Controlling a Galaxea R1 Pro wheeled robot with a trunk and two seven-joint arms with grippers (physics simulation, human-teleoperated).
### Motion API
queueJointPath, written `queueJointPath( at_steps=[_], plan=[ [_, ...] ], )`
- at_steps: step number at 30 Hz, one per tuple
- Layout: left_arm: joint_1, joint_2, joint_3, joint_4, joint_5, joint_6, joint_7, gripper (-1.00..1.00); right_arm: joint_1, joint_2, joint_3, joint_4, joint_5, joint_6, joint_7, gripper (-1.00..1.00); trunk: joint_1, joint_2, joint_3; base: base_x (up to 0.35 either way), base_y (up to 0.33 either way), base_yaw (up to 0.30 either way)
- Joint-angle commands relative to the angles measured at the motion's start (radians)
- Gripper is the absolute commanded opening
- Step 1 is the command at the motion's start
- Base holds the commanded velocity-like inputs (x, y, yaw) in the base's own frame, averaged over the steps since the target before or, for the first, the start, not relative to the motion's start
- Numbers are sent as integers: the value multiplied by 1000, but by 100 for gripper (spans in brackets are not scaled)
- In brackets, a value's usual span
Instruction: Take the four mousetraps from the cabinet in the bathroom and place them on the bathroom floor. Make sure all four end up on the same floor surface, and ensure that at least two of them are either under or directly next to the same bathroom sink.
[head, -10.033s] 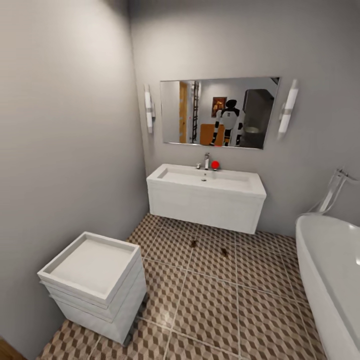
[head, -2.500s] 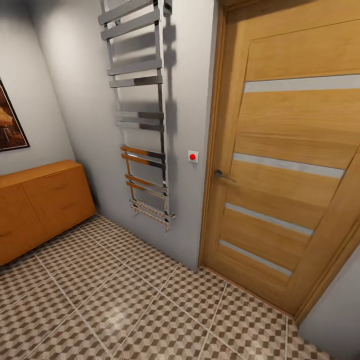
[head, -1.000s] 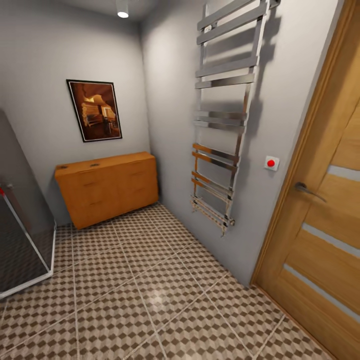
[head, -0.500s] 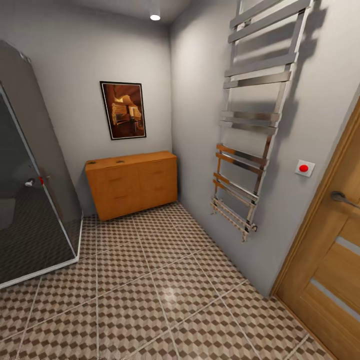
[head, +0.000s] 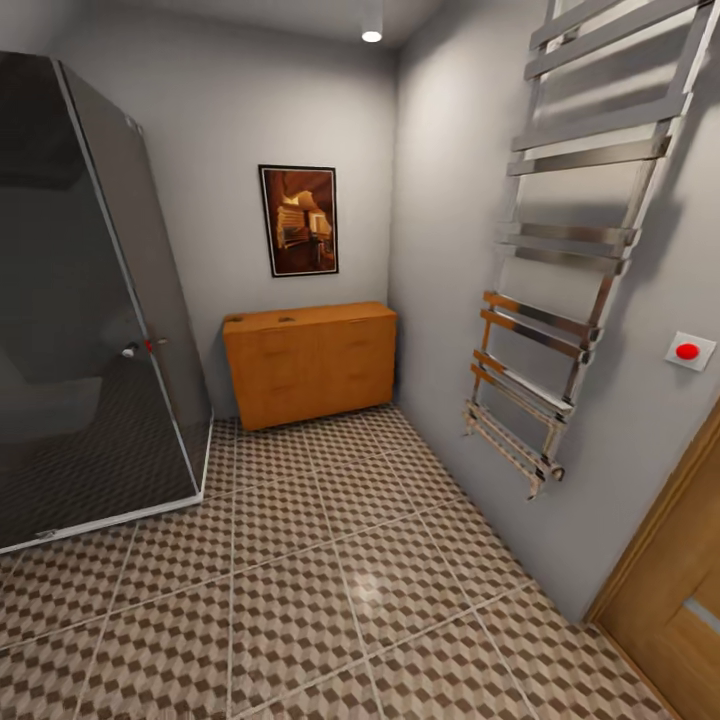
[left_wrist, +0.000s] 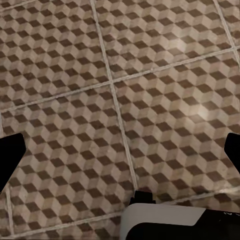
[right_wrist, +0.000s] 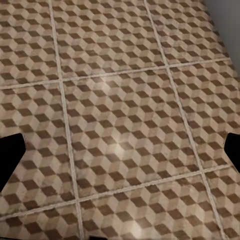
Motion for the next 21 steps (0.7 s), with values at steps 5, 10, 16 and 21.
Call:
queueJointPath(
  at_steps=[5,10,16,21],
  plan=[
    [-1,0,-9,0,4,-2,5,100,0,0,9,0,-10,-3,-1,100,1,-2,-2,0,0,289],
    [-1,0,-9,0,4,-2,5,100,0,0,9,0,-10,-3,-2,100,1,-2,-2,5,0,289],
    [-1,0,-9,1,4,-1,5,100,0,0,10,0,-10,-3,-1,100,1,-2,-2,157,0,289],
    [-1,0,-9,5,4,-1,5,100,0,0,10,0,-10,-3,-1,100,1,-2,-2,287,0,289]
  ],
)
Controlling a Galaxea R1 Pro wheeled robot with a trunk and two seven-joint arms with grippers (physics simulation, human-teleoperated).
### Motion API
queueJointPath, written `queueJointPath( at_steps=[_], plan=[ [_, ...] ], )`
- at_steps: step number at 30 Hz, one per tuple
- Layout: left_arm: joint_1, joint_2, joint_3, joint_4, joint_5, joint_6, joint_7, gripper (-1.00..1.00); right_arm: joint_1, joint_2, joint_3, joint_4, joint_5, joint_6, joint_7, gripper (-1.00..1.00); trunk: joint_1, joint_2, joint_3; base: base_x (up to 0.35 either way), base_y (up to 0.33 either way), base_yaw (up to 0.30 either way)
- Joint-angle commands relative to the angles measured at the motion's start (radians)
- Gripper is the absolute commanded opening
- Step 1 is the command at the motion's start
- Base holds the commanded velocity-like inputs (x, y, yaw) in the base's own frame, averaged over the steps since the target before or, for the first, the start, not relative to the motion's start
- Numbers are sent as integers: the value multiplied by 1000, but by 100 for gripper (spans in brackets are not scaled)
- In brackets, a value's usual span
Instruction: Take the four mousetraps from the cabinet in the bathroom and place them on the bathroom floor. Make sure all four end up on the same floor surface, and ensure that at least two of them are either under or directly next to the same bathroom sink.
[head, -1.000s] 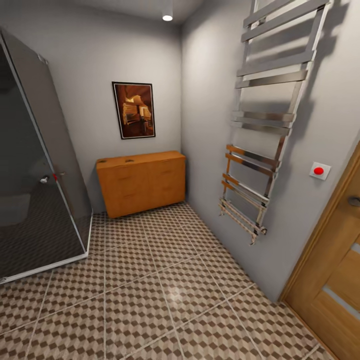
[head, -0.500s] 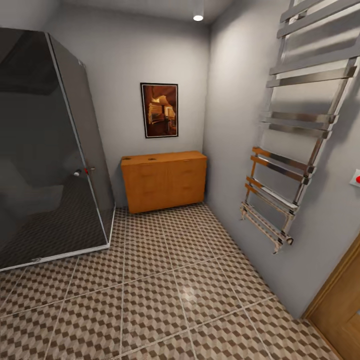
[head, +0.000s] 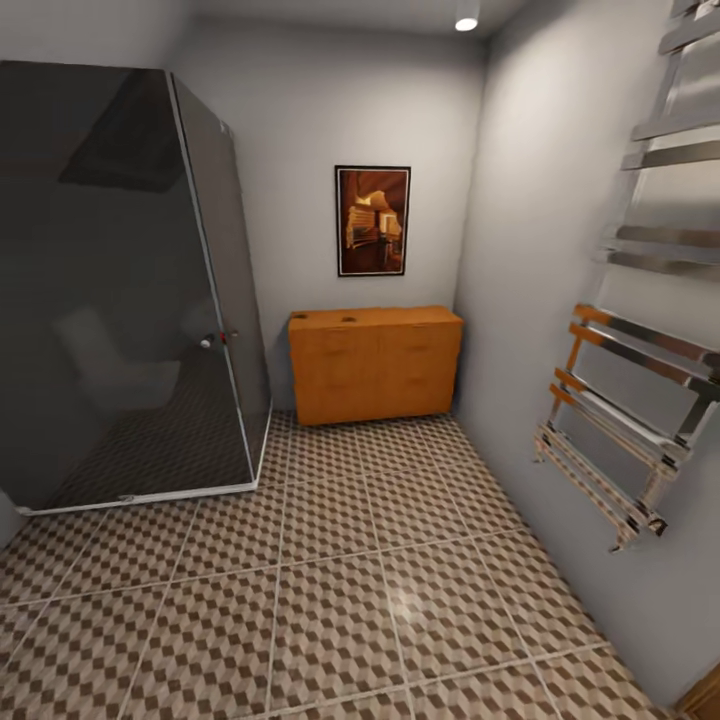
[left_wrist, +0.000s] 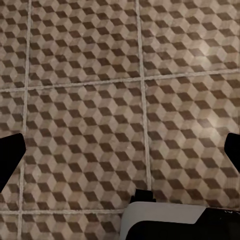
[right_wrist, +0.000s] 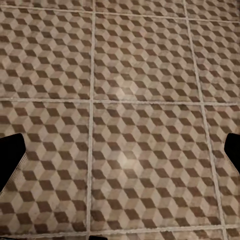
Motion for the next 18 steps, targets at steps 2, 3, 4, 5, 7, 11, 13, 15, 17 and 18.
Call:
queueJointPath(
  at_steps=[2,3,4,5,7,11,13,15,17,18],
  plan=[
    [-1,0,-9,1,4,-2,5,100,0,0,9,0,-10,-3,-2,100,1,-2,-2,318,0,289],
    [-1,0,-9,1,4,-2,5,100,0,0,9,0,-10,-3,-2,100,1,-2,-2,323,0,289],
    [-1,0,-9,1,4,-2,5,100,0,0,9,0,-10,-3,-2,100,1,-2,-2,326,0,289],
    [-1,0,-9,2,3,-3,5,100,0,0,10,0,-9,-3,-2,100,1,-2,-2,332,0,289],
    [-1,0,-9,2,3,-2,5,100,0,0,10,0,-9,-3,-2,100,1,-2,-2,333,0,289],
    [-1,0,-9,2,3,-3,5,100,0,0,10,0,-8,-3,-2,100,1,-2,-2,333,-18,289],
    [-1,0,-9,2,3,-3,5,100,0,0,10,0,-8,-3,-2,100,1,-2,-2,316,-77,289],
    [-1,0,-9,2,3,-3,5,100,0,0,10,0,-8,-3,-2,100,1,-2,-2,303,-100,289],
    [-1,0,-9,2,3,-3,5,100,0,0,10,0,-8,-3,-2,100,1,-2,-2,295,-111,289],
    [-1,0,-9,2,3,-2,5,100,0,0,10,0,-8,-3,-2,100,1,-2,-2,288,-119,289]
  ],
)
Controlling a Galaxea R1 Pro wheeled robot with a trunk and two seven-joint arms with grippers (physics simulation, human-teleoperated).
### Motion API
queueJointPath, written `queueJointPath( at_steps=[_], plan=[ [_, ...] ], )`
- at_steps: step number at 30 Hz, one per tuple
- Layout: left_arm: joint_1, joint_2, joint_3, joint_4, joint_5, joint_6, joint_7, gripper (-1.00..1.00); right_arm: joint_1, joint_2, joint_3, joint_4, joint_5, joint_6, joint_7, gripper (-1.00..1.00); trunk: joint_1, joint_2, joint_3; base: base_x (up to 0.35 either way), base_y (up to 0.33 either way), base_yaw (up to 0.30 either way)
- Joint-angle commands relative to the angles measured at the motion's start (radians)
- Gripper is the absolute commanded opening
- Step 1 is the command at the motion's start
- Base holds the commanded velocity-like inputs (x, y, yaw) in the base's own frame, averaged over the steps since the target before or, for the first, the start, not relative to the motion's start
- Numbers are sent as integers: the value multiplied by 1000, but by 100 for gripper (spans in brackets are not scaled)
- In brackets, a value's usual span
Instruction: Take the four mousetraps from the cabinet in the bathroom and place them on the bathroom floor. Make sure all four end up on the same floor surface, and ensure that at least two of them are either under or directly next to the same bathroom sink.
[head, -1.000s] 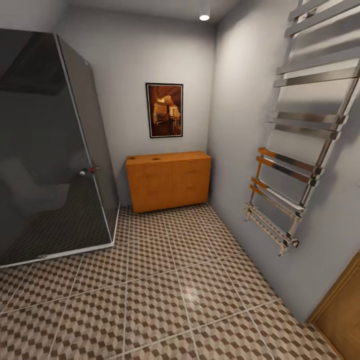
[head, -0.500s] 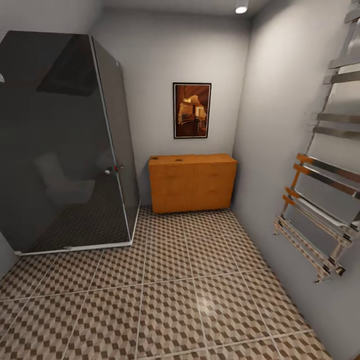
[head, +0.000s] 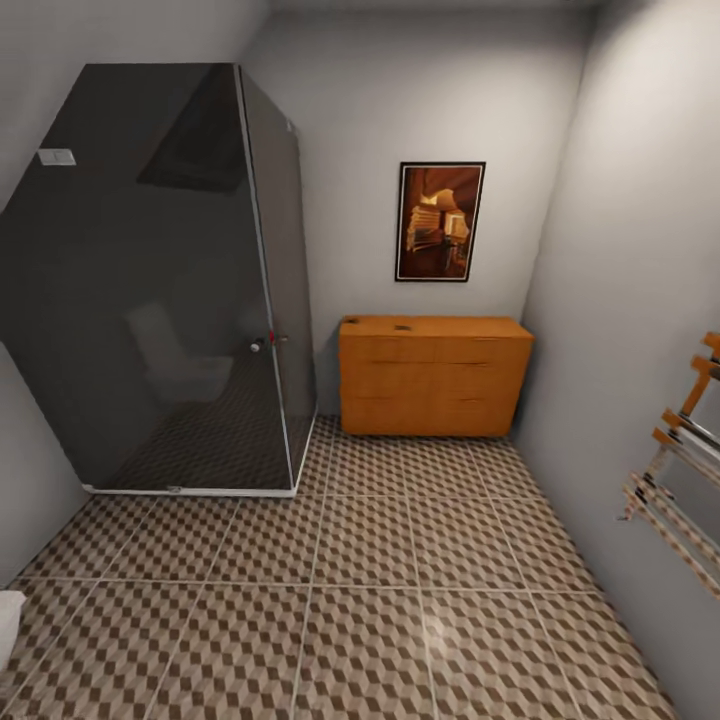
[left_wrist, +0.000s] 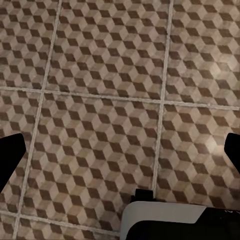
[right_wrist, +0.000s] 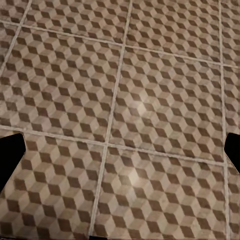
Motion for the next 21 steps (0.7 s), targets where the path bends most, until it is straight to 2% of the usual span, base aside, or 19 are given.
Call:
queueJointPath(
  at_steps=[1,16,21],
  plan=[
    [-1,0,-9,0,4,-2,5,100,0,0,9,0,-10,-3,-2,100,1,-2,-2,286,-121,289],
    [-1,0,-9,0,3,-2,5,100,0,0,9,0,-8,-3,-2,100,1,-2,-2,277,-168,288],
    [-1,0,-9,0,3,-1,5,100,0,0,9,0,-7,-3,-2,100,1,-2,-2,219,-240,97]
  ],
)
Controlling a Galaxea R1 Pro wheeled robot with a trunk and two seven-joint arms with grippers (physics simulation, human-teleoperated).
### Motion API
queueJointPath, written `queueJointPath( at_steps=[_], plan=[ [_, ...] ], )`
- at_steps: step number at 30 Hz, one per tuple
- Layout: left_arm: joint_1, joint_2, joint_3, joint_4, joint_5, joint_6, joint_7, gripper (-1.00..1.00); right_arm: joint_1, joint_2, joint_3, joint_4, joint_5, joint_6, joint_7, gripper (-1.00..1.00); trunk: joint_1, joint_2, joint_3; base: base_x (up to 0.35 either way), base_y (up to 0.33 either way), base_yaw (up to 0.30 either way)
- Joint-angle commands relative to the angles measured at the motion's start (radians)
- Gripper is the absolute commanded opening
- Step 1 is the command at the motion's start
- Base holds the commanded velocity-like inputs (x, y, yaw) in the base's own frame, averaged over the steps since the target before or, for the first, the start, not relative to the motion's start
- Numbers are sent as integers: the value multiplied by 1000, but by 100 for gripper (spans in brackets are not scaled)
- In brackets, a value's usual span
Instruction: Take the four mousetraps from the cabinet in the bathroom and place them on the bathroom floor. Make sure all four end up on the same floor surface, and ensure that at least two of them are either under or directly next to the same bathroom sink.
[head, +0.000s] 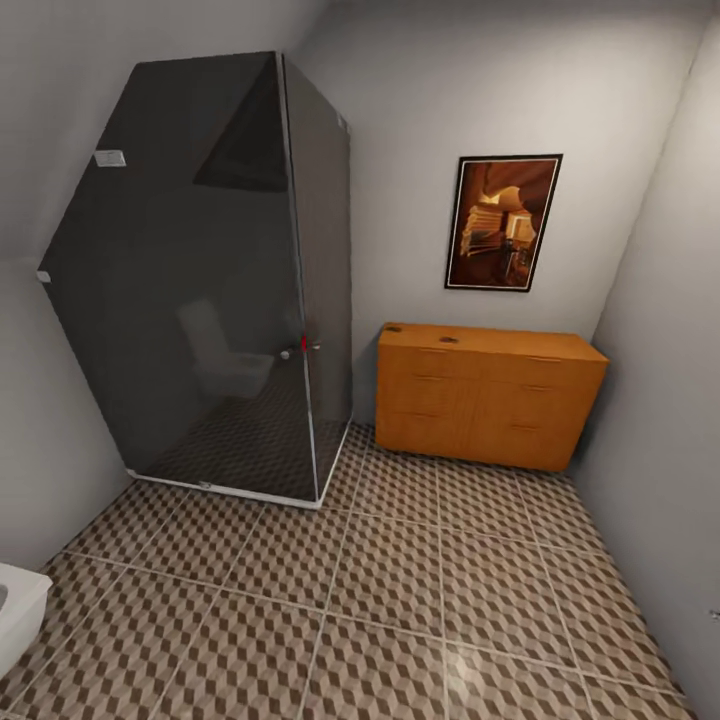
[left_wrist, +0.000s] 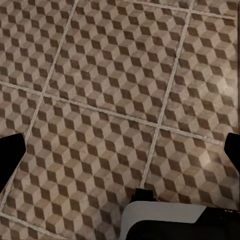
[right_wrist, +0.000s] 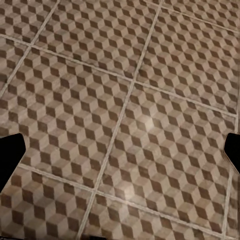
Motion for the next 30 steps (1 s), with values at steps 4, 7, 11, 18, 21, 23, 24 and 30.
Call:
queueJointPath(
  at_steps=[4,7,11,18,21,23,24,30],
  plan=[
    [-1,0,-9,0,4,-3,5,100,-1,0,9,0,-9,-2,-2,100,1,-2,-2,184,-265,24],
    [-1,0,-9,0,4,-2,5,100,-1,0,9,0,-9,-3,-2,100,1,-2,-2,168,-273,7],
    [-1,0,-9,0,4,-3,5,100,-1,0,9,0,-9,-4,-1,100,1,-2,-1,161,-277,-77],
    [-1,0,-9,0,4,-3,5,100,-1,0,9,0,-9,-4,-1,100,1,-2,6,159,-278,-193],
    [-1,0,-9,0,4,-3,5,100,-1,0,9,0,-9,-4,0,100,1,-2,9,158,-279,-217],
    [-1,0,-9,0,4,-3,5,100,-1,0,9,0,-9,-4,-1,100,1,-2,10,158,-264,-110],
    [-1,0,-9,0,4,-3,5,100,-1,0,9,0,-9,-4,-1,100,1,-2,11,159,-237,-60],
    [-1,0,-9,0,4,-3,5,100,-1,0,9,0,-9,-4,-1,100,1,-2,11,188,-192,-28]
  ],
)
